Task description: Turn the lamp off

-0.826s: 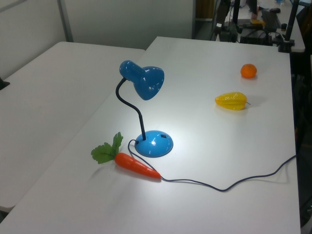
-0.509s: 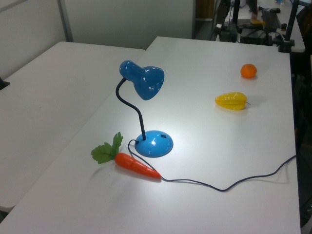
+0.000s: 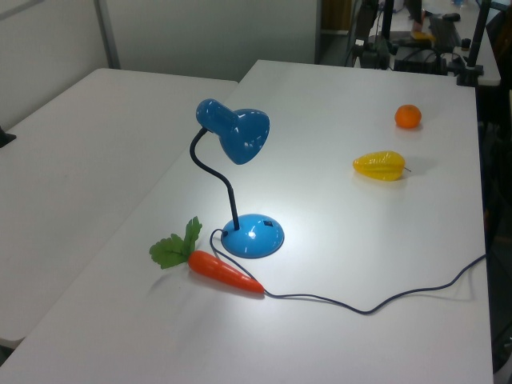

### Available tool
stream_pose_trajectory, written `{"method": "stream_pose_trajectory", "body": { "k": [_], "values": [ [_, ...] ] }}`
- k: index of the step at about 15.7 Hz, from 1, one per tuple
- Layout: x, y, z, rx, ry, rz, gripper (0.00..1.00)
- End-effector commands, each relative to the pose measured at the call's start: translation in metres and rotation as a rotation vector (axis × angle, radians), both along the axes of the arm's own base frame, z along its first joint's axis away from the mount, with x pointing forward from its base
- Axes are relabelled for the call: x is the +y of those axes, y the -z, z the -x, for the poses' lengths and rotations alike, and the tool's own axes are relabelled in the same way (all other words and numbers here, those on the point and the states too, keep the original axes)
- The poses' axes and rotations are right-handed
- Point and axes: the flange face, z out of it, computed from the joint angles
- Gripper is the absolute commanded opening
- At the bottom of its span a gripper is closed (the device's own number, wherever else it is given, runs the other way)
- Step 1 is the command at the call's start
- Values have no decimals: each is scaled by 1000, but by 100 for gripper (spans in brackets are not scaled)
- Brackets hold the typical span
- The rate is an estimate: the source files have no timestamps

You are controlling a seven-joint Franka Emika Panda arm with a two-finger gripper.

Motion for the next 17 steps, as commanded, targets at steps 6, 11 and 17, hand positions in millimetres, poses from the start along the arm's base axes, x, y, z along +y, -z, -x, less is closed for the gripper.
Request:
{"method": "stream_pose_trajectory", "body": {
  "k": [6, 11, 17],
  "values": [
    [0, -1, 5, 10, -6, -15, 91],
    [0, 1, 4, 12, -12, -17, 41],
    [5, 4, 3, 16, -7, -25, 10]
  ]
}}
